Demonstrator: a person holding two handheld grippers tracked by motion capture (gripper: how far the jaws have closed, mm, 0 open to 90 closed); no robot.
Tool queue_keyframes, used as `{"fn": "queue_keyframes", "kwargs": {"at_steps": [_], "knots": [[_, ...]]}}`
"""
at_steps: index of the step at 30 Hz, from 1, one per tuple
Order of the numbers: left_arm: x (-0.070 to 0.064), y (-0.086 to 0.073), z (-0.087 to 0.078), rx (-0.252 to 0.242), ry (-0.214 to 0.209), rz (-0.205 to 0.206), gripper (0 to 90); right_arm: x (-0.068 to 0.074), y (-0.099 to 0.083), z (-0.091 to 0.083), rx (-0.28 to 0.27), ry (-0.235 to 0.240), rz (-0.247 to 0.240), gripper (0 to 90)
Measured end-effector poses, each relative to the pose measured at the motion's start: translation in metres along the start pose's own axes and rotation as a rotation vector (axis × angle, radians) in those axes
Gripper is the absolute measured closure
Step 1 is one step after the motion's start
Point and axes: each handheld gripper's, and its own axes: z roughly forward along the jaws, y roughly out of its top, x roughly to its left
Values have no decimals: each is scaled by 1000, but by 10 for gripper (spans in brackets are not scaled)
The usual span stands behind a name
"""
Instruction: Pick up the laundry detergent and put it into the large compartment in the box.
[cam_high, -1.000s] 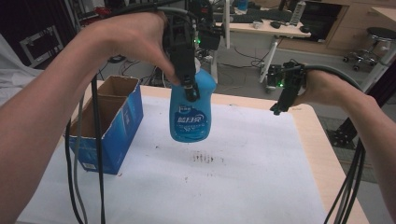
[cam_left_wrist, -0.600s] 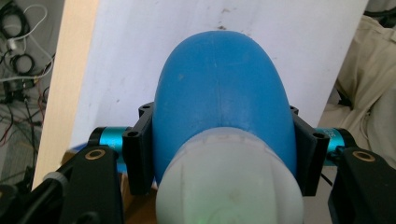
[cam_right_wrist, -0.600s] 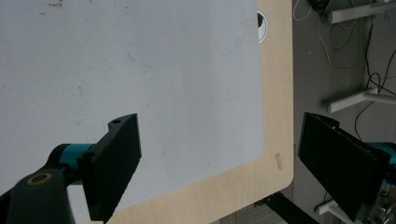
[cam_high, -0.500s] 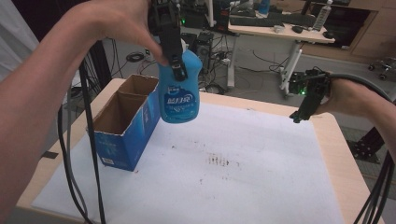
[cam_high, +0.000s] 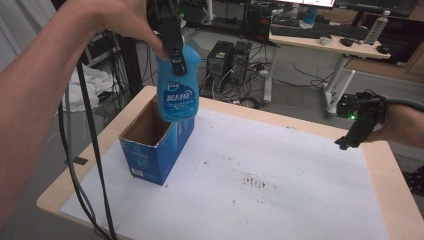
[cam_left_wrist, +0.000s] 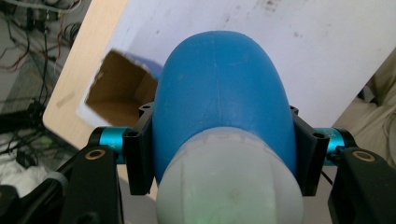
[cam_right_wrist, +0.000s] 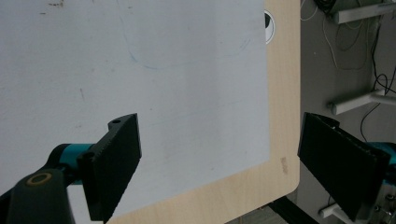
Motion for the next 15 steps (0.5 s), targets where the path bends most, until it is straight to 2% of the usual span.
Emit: {"fn": "queue_keyframes", "kwargs": {"at_steps": [8,15], "knots": [[13,-23,-2,23,12,-56,380,0,2,2,0,2,-2,126],[19,-33,2,44,10,-73,380,0,4,3,0,3,-7,126]]}}
